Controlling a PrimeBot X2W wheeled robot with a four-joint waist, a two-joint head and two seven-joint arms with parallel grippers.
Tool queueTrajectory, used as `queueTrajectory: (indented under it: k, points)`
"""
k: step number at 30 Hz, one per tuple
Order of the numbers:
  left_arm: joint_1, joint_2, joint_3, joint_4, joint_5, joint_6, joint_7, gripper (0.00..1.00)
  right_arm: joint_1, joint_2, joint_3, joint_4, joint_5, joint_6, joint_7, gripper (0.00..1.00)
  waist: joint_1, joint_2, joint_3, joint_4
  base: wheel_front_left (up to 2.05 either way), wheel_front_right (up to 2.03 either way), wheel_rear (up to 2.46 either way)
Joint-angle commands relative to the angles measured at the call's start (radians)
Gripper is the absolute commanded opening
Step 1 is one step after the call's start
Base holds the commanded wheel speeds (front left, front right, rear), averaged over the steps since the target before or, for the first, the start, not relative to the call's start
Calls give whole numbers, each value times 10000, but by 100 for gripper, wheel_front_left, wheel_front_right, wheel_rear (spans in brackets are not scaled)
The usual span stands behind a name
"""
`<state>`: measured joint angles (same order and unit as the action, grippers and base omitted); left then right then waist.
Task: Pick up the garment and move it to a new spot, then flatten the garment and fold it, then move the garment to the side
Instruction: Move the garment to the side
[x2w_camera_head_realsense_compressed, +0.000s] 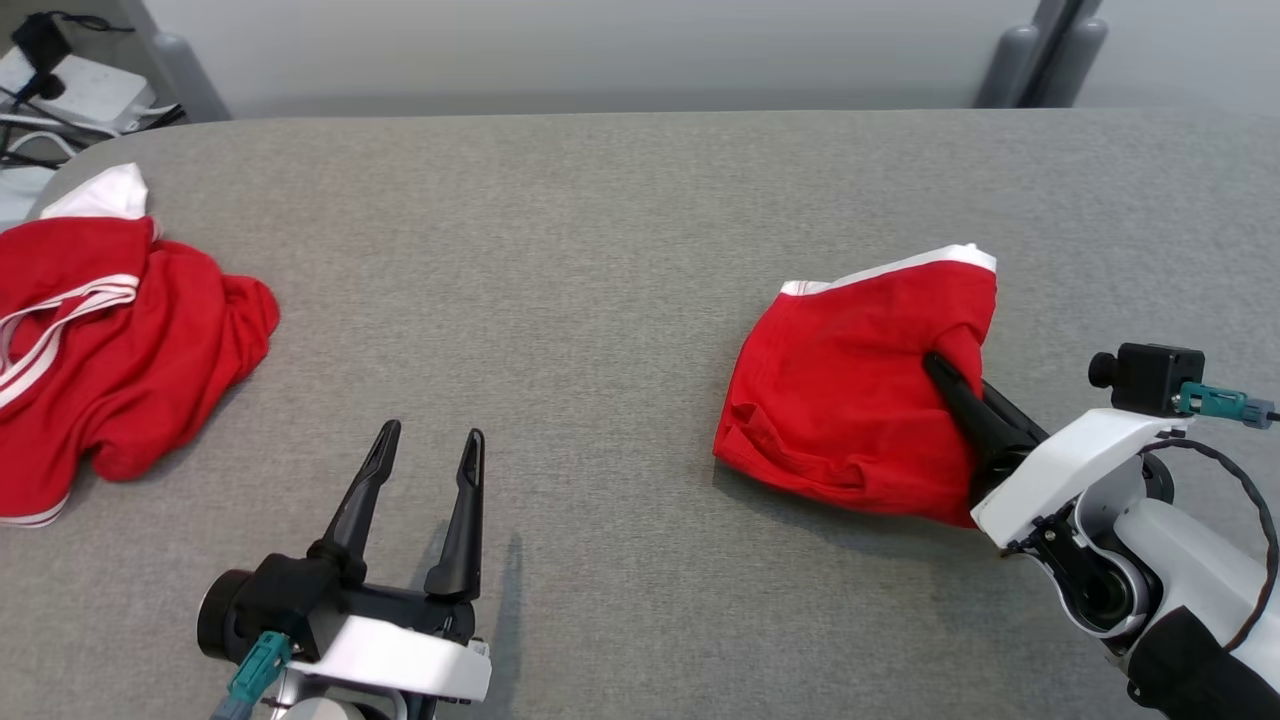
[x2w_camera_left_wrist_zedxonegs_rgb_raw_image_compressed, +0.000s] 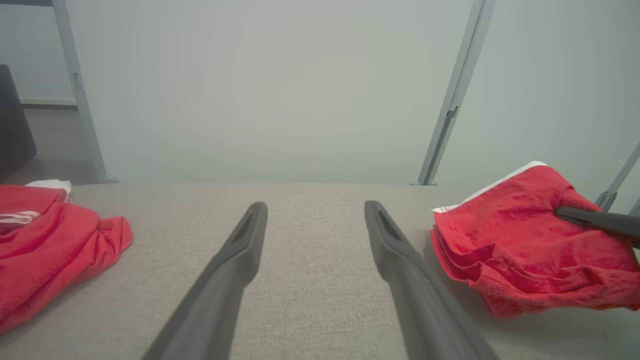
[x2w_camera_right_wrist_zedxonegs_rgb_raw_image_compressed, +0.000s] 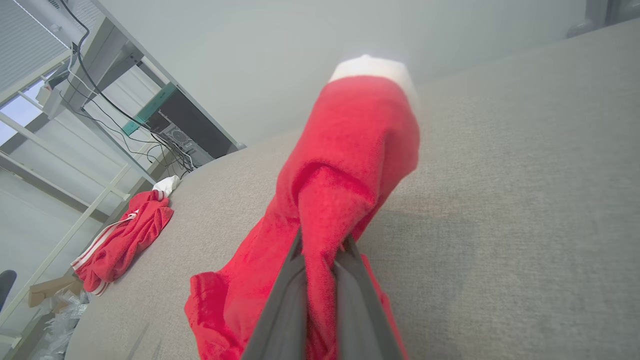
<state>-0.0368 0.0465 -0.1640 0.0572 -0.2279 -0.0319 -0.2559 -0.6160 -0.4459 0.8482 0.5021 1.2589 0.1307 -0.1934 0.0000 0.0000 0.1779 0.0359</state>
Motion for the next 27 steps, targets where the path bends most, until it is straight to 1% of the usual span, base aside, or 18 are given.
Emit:
queueTrajectory:
  k: [1,10,18,19,27]
  points:
    - [-544,37,284,-220,131,-122,-59,100,-113,-180,110,-112,160,0,-266,0,0,0,-4,-320,0,0,0]
    - [-738,37,210,-175,351,-355,-59,100,-3,-212,237,62,468,0,-574,0,0,0,-36,-1365,0,0,0]
    - [-935,37,55,-81,599,-553,-59,100,184,-229,155,116,612,0,-661,0,0,0,-102,-2103,0,0,0]
    - [-935,37,55,-81,599,-553,-59,100,184,-229,155,116,612,0,-661,0,0,0,-102,-2103,0,0,0]
    - [-929,37,42,-28,702,-656,-59,100,546,-188,-410,84,539,0,-680,0,0,0,-187,-2983,0,0,0]
